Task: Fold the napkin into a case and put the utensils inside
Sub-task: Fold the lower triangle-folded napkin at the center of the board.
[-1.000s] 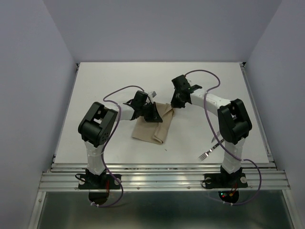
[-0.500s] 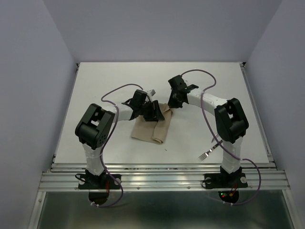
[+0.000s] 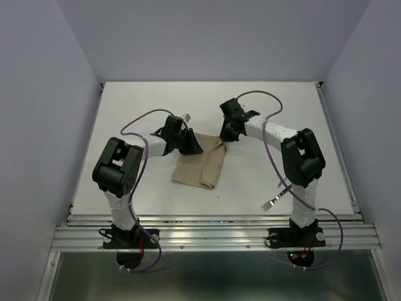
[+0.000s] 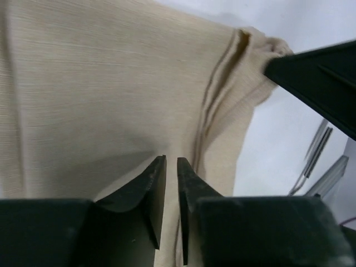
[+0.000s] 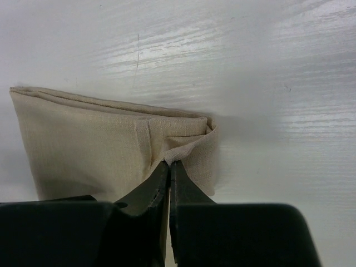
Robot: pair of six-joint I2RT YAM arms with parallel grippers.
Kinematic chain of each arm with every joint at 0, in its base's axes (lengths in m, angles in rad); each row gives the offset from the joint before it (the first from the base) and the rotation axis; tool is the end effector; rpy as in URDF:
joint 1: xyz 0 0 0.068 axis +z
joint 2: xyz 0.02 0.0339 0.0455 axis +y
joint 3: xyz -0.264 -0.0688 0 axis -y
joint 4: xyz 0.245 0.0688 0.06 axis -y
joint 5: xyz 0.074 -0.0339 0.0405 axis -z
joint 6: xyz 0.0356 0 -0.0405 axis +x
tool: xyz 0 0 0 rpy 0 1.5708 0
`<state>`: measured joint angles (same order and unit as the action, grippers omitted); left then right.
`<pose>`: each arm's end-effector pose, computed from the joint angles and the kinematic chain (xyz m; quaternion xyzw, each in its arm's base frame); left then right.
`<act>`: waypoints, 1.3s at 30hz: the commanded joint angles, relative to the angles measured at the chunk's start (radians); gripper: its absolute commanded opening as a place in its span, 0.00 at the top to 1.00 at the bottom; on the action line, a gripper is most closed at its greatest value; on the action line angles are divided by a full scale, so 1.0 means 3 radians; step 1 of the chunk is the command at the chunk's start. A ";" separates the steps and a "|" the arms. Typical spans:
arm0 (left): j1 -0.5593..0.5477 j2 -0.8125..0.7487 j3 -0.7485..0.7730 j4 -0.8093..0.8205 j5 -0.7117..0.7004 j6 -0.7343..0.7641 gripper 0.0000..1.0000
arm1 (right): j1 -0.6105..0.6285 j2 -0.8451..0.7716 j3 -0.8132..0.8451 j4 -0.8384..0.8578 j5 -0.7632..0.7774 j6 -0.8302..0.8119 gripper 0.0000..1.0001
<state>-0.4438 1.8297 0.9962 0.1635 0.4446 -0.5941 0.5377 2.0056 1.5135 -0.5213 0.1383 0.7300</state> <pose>0.3365 -0.1770 0.1618 0.0298 0.8828 -0.3829 0.2703 0.3747 0.2177 0.1973 0.1110 0.9529 0.1090 0.2605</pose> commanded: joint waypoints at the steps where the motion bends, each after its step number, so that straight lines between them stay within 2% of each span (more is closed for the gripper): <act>1: 0.0038 0.0006 0.0054 -0.0104 -0.0244 -0.0065 0.84 | 0.0038 0.0038 0.0196 -0.0042 -0.0006 -0.0055 0.96; 2: 0.0038 0.0036 0.0054 -0.0105 -0.0280 -0.0065 0.84 | 0.0038 0.0049 0.0206 -0.0037 -0.0016 -0.0061 0.96; 4: 0.0037 0.0088 0.0029 -0.0110 -0.0372 -0.0116 0.92 | 0.0069 0.0069 0.0232 -0.0062 -0.0021 -0.0066 0.96; 5: 0.0038 0.0118 0.0003 -0.0095 -0.0388 -0.0126 0.98 | 0.0069 0.0084 0.0257 -0.0072 -0.0026 -0.0066 0.96; 7: 0.0032 0.0169 0.0008 -0.0095 -0.0357 -0.0126 1.00 | 0.0069 0.0100 0.0268 -0.0072 -0.0026 -0.0071 0.96; 28: 0.0032 0.0359 -0.0012 -0.0034 -0.0194 -0.0039 1.00 | 0.0161 0.0473 0.0636 -0.0165 0.0009 -0.0050 0.95; 39: 0.0032 0.0257 -0.0166 0.0033 -0.0173 -0.0014 1.00 | 0.0161 0.0677 0.0697 -0.0170 0.0301 0.0164 0.90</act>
<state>-0.4282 1.8988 0.9920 0.2420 0.4202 -0.6437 0.5774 2.1696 1.6825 -0.5686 0.1684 0.7383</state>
